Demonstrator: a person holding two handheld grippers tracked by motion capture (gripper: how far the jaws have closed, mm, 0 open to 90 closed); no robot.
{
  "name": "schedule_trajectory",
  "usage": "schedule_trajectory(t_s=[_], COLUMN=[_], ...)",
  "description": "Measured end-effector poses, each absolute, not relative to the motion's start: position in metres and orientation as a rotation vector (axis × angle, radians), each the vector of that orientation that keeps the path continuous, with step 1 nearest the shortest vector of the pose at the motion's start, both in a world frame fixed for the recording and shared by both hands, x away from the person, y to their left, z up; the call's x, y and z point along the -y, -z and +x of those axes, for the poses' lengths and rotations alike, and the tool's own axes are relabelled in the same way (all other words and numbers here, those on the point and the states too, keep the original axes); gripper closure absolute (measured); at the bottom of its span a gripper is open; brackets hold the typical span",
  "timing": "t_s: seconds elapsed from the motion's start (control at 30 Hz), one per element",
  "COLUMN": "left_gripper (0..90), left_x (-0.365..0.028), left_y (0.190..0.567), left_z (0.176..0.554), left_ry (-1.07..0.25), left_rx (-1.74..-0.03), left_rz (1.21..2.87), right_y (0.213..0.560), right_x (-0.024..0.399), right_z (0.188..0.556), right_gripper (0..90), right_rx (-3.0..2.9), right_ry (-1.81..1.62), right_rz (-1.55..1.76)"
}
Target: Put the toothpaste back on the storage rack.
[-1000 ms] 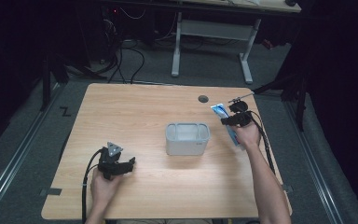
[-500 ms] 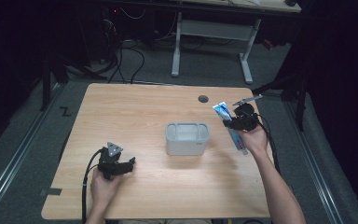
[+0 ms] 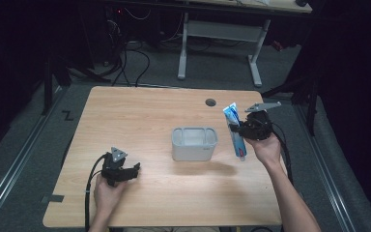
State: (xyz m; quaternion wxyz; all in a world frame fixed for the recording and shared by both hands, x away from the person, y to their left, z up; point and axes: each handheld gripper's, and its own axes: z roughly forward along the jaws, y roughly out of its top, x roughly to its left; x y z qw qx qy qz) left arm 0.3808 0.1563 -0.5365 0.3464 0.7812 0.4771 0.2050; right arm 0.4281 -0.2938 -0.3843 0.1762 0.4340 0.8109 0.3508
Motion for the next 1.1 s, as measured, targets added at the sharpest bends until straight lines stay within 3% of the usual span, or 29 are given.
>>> schedule_trajectory(t_s=[0.53, 1.1], left_gripper=[23.6, 23.6], left_x=[-0.156, -0.156], left_y=[0.536, 0.536], left_z=[0.381, 0.381], left_ry=[-0.533, -0.533], left_rx=[-1.238, -1.239], left_rz=[2.028, 2.027], right_y=[0.351, 0.321], right_x=[0.295, 0.251], right_z=[0.399, 0.402], right_gripper=[73.1, 72.6], right_rx=[-2.252, -2.252], right_ry=[-1.197, -1.379], right_rz=[1.147, 0.983])
